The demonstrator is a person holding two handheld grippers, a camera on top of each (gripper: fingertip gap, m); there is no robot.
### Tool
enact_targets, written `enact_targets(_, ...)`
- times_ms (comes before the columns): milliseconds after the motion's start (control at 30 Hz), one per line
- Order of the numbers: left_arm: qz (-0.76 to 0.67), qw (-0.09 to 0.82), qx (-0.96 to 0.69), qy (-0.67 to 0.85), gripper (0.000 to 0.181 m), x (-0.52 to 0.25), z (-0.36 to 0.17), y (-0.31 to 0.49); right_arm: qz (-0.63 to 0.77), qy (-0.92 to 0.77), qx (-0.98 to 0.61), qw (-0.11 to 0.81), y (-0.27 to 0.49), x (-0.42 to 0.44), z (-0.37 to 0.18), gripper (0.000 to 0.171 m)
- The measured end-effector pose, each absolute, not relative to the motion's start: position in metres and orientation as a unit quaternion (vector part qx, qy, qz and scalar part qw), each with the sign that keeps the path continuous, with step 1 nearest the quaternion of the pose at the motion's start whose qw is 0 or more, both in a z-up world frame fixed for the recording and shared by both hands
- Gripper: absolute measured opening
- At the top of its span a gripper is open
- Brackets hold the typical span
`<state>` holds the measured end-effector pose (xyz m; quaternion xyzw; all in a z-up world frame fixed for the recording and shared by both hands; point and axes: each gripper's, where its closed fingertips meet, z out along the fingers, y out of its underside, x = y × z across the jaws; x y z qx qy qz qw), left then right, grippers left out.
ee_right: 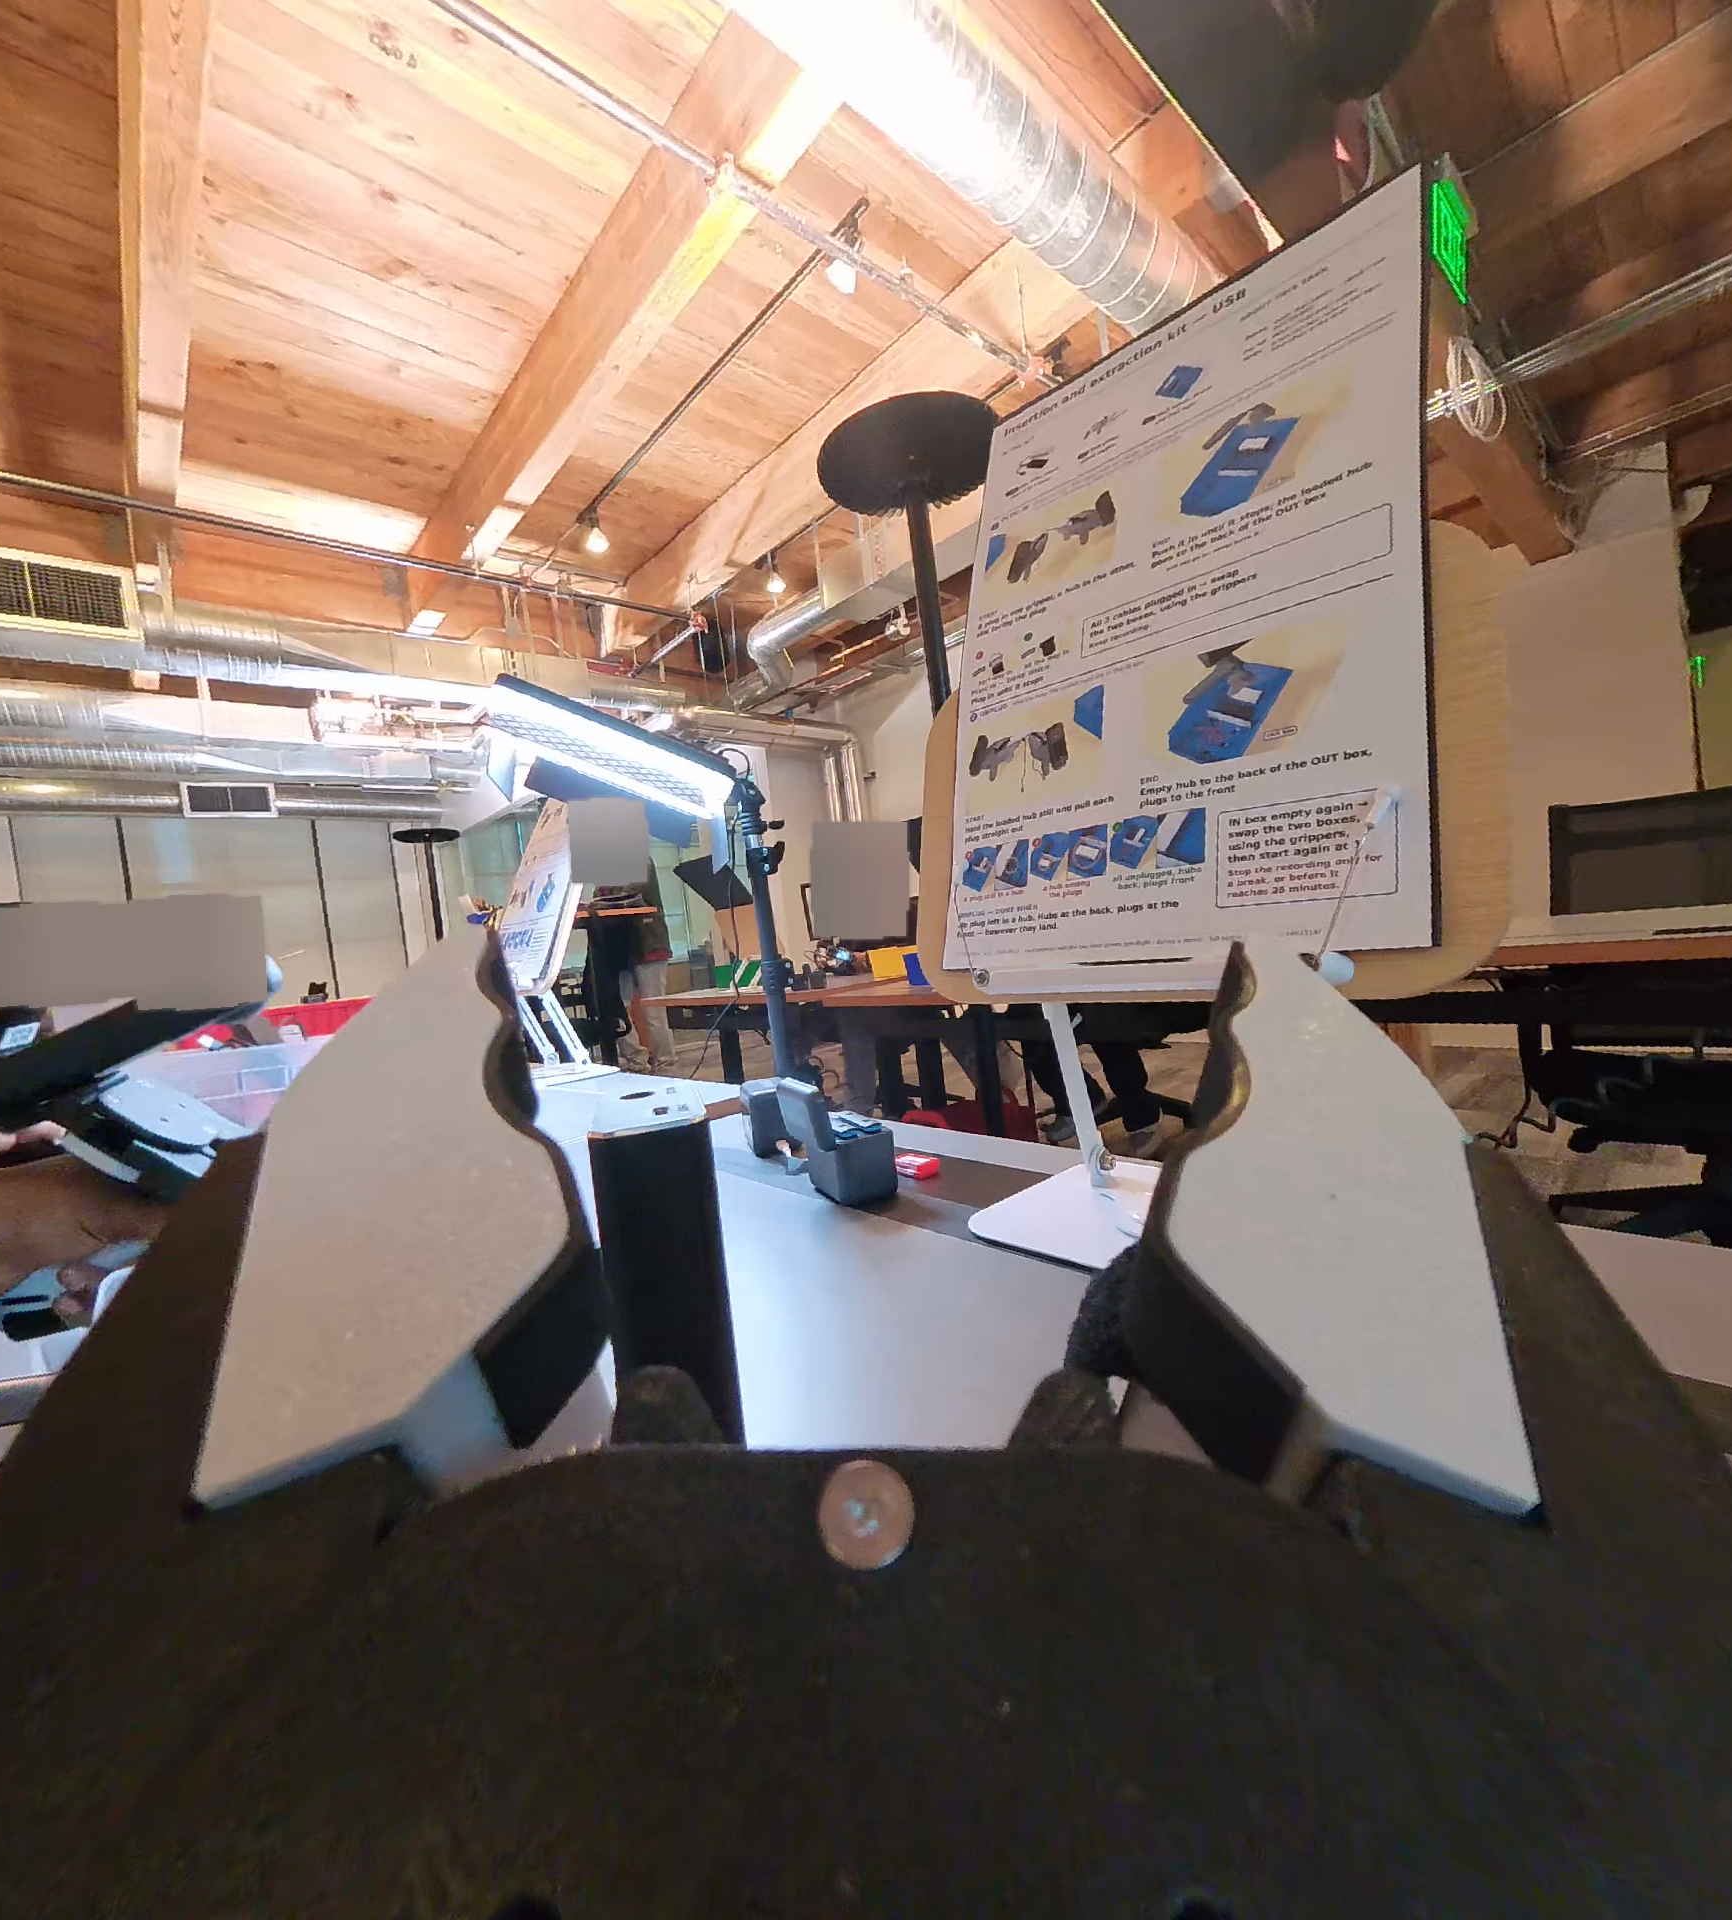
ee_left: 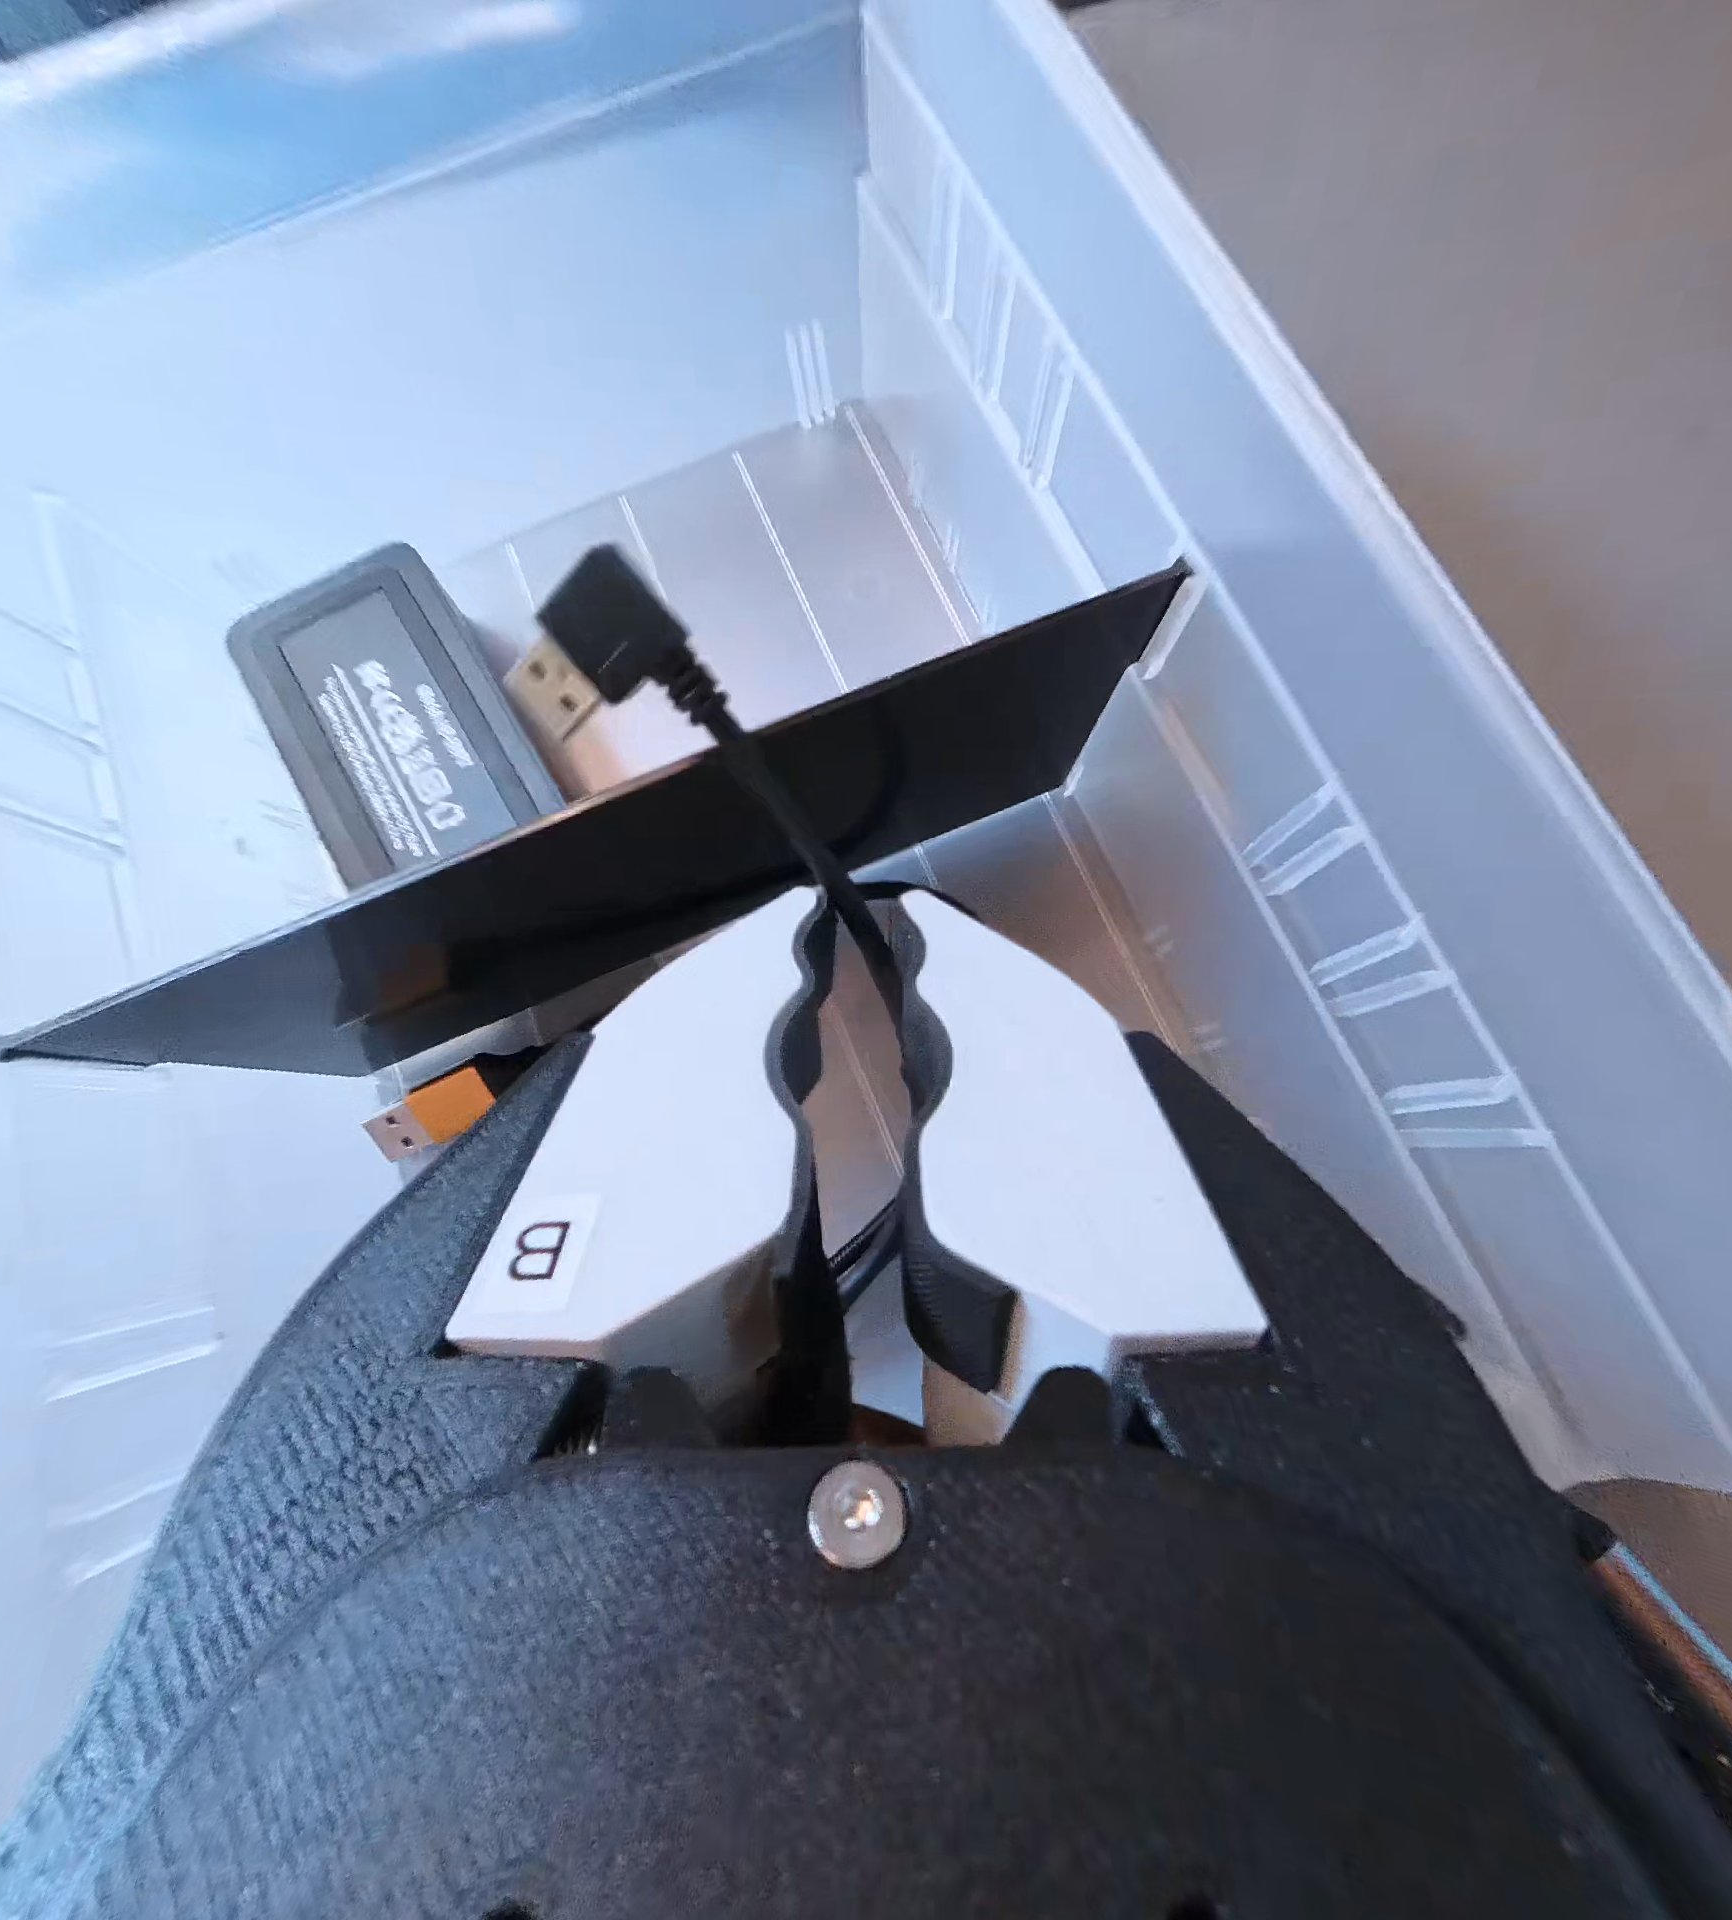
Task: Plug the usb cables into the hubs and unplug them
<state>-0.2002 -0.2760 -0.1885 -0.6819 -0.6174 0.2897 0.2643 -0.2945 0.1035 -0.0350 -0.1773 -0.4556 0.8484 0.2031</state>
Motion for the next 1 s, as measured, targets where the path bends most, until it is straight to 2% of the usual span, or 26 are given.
enact_targets(200, 0.423, 0.338, -0.619, -0.569, 0.008, -0.194, -0.108, -0.282, 0.849, -0.458, -0.173, 0.197, 0.101, -0.293, -0.035, 0.122)
enact_targets(433, 0.57, 0.513, -0.557, -0.319, 0.004, -0.173, 0.037, -0.205, 0.859, -0.442, -0.161, 0.201, 0.103, -0.285, -0.026, 0.113)
enact_targets(567, 0.442, 0.686, -0.55, -0.179, 0.004, -0.147, 0.072, -0.125, 0.869, -0.418, -0.148, 0.219, 0.112, -0.277, -0.013, 0.103)
enact_targets(633, 0.32, 0.78, -0.527, -0.107, 0.005, -0.128, 0.075, -0.091, 0.874, -0.404, -0.134, 0.233, 0.118, -0.269, -0.003, 0.097)
enact_targets(733, 0.17, 0.867, -0.467, -0.034, 0.004, -0.107, 0.061, -0.064, 0.884, -0.383, -0.113, 0.244, 0.125, -0.255, 0.01, 0.09)
enact_targets(900, -0.04, 0.911, -0.41, -0.013, 0.005, -0.101, 0.017, -0.048, 0.901, -0.36, -0.082, 0.228, 0.125, -0.232, 0.024, 0.08)
enact_targets(1000, -0.144, 0.901, -0.41, -0.008, 0.005, -0.094, 0.008, -0.042, 0.905, -0.372, -0.058, 0.197, 0.111, -0.215, 0.027, 0.071)
